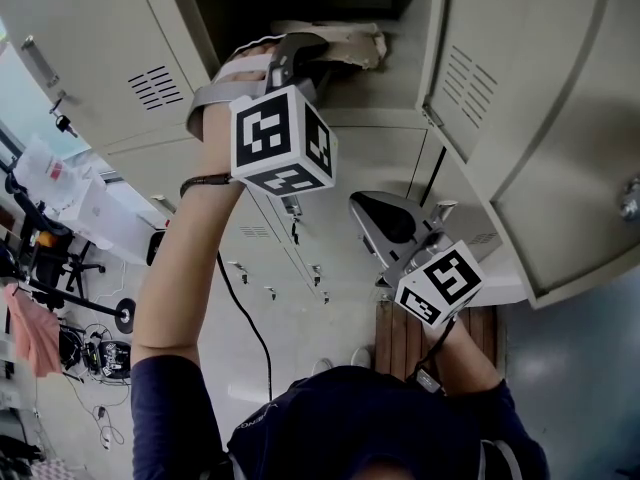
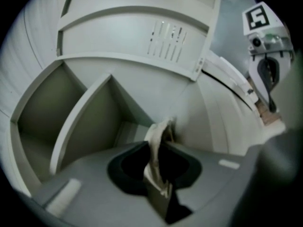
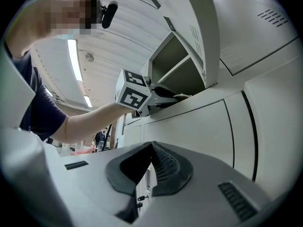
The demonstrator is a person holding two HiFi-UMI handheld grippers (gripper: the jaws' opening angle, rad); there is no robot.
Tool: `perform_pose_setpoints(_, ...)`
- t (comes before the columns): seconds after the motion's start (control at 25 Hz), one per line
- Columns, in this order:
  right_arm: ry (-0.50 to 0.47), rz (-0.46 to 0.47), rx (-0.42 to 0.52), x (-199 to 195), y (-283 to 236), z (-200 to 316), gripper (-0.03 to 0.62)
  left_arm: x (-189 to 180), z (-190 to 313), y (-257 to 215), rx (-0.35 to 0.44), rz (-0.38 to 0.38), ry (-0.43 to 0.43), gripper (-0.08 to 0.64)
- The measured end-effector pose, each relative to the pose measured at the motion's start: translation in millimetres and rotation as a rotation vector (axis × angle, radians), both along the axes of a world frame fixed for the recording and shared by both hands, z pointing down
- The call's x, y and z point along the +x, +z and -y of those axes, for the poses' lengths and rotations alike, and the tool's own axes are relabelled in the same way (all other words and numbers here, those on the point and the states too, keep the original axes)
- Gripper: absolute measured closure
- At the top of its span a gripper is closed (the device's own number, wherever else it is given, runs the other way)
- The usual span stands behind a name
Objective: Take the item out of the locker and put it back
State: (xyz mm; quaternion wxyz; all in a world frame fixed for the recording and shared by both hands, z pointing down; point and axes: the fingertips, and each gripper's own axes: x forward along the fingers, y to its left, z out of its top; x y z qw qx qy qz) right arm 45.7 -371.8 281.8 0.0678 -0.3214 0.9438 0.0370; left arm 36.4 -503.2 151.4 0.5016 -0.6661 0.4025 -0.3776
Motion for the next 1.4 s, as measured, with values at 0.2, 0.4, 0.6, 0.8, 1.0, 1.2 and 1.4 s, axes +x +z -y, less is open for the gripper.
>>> perform_pose_setpoints(0.2, 0.010, 0.003, -0.005, 1.6, 1.1, -1.8, 0.588, 0.1, -2.4, 6.0, -0.061, -0.004, 0.010, 0.483)
perform_pose_setpoints(0.4, 0.020, 0.001, -0.010, 0.4, 3.3, -3.9, 0.588, 0.1, -8.5, 13.4, -0.115, -0.017, 0.030, 0.459)
perform_pose_setpoints(0.6, 0.029, 0.003, -0.015, -1.5, 5.2, -7.0, 0.588, 0.1, -16.4, 12.3, -0.140, -0.053, 0.060, 0.432)
perform_pose_setpoints(0.8, 0.041, -0.001, -0.018, -3.9, 6.2, -11.8, 0.588, -0.7, -31.3, 4.4, -0.123, -0.082, 0.085, 0.428)
perform_pose_setpoints(1.0, 0.062, -0.004, -0.012, -6.0, 3.4, -17.7, 0.588, -4.0, -55.3, -6.3, -0.092, -0.161, 0.138, 0.430)
perform_pose_setpoints(1.2, 0.089, -0.011, -0.005, -9.6, -0.5, -26.2, 0.588, -18.3, -83.3, -2.9, -0.123, -0.298, 0.205, 0.434)
perform_pose_setpoints(1.4, 0.118, -0.026, -0.005, -19.0, -0.3, -36.3, 0.588, -45.2, -109.3, 13.3, -0.143, -0.432, 0.247, 0.469)
